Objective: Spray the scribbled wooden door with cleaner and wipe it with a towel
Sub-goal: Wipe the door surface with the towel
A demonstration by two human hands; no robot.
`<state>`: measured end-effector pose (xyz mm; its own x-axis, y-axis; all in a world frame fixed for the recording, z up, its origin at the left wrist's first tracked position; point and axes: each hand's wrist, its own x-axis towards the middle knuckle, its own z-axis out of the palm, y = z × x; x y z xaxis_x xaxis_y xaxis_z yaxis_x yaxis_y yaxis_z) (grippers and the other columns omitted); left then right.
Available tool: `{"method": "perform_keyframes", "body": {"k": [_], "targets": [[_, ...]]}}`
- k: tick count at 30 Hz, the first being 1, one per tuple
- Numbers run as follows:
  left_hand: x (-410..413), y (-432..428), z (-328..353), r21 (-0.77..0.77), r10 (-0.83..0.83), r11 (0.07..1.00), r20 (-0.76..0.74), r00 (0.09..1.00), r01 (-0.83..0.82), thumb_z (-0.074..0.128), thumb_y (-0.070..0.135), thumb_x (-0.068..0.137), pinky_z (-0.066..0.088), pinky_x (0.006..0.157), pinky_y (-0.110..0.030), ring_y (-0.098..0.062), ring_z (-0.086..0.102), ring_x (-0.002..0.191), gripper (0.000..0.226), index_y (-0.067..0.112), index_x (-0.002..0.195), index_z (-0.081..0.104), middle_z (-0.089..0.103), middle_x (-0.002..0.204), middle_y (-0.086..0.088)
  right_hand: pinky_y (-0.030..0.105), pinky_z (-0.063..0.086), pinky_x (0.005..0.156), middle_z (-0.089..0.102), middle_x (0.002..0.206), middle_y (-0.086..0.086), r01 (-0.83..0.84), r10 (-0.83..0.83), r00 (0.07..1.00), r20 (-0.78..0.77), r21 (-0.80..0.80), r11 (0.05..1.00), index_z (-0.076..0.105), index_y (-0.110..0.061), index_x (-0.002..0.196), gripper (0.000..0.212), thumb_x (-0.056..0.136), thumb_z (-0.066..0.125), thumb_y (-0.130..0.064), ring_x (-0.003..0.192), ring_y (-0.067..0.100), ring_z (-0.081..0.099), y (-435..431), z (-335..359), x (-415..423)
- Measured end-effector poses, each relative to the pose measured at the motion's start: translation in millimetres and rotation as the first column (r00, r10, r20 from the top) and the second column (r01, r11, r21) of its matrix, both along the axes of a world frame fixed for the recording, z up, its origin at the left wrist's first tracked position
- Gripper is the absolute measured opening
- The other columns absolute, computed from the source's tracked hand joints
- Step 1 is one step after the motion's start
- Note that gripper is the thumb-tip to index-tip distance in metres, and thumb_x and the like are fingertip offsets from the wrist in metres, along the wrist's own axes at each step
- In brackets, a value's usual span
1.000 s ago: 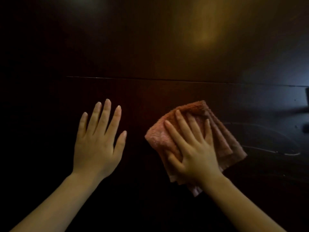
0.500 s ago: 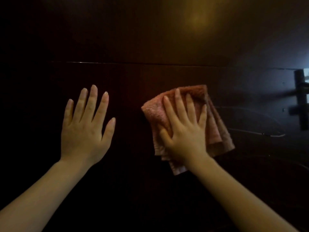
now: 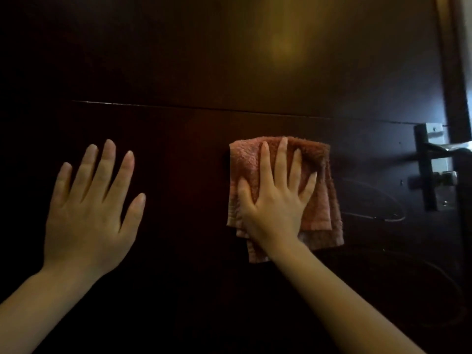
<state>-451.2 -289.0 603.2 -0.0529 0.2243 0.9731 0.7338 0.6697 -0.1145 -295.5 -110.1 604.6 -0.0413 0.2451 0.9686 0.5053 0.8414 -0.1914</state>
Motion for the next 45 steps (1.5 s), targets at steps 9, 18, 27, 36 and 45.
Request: {"method": "perform_keyframes", "body": {"k": [9, 18, 27, 36, 45], "targets": [[7, -1, -2, -0.009, 0.016, 1.0, 0.015, 1.0, -0.016, 0.021, 0.045, 0.092, -0.007, 0.114, -0.034, -0.026, 0.011, 0.142, 0.063, 0.011, 0.144, 0.015, 0.015, 0.153, -0.013, 0.053, -0.004, 0.111, 0.008, 0.157, -0.002, 0.03, -0.03, 1.0, -0.001, 0.027, 0.999, 0.017, -0.034, 0.146, 0.077, 0.073, 0.021, -0.059, 0.144, 0.021, 0.004, 53, 38, 50], [2, -2, -3, 0.001, -0.019, 1.0, -0.044, 0.999, 0.019, 0.024, 0.045, 0.092, -0.004, 0.113, -0.035, -0.023, 0.013, 0.14, 0.061, 0.014, 0.143, 0.016, 0.011, 0.151, -0.008, 0.052, -0.002, 0.114, 0.007, 0.157, -0.004, 0.007, -0.057, 0.969, -0.239, -0.205, 0.979, 0.017, -0.032, 0.147, 0.071, 0.081, 0.027, -0.056, 0.144, 0.017, 0.003, 79, 28, 71], [49, 34, 5, -0.064, -0.157, 0.986, -0.023, 0.987, 0.155, 0.02, 0.04, 0.094, 0.008, 0.111, -0.05, -0.033, 0.019, 0.14, 0.056, 0.013, 0.141, 0.033, 0.028, 0.15, -0.014, 0.054, -0.006, 0.113, -0.004, 0.158, -0.001, 0.024, -0.148, 0.947, -0.285, -0.397, 0.918, 0.003, -0.026, 0.149, 0.066, 0.094, 0.03, -0.051, 0.144, 0.019, -0.005, 70, 26, 54], [91, 112, 7, -0.111, -0.183, 0.98, -0.173, 0.968, 0.166, 0.029, 0.04, 0.093, 0.01, 0.113, -0.046, -0.033, 0.019, 0.14, 0.057, 0.013, 0.143, 0.031, 0.024, 0.151, -0.016, 0.043, -0.01, 0.112, -0.002, 0.153, -0.015, 0.019, -0.037, 0.992, -0.124, -0.147, 0.989, 0.0, -0.04, 0.14, 0.069, 0.077, 0.02, -0.061, 0.142, 0.01, -0.005, 106, -2, 90], [89, 117, 4, -0.086, -0.155, 0.986, -0.189, 0.97, 0.141, 0.02, 0.041, 0.094, 0.005, 0.114, -0.044, -0.032, 0.011, 0.142, 0.059, 0.013, 0.146, 0.021, 0.015, 0.154, -0.015, 0.051, -0.006, 0.113, 0.002, 0.158, -0.006, -0.075, -0.167, 0.894, -0.416, -0.507, 0.858, 0.008, -0.03, 0.148, 0.073, 0.082, 0.022, -0.056, 0.144, 0.015, -0.001, 125, -27, 105]]}}
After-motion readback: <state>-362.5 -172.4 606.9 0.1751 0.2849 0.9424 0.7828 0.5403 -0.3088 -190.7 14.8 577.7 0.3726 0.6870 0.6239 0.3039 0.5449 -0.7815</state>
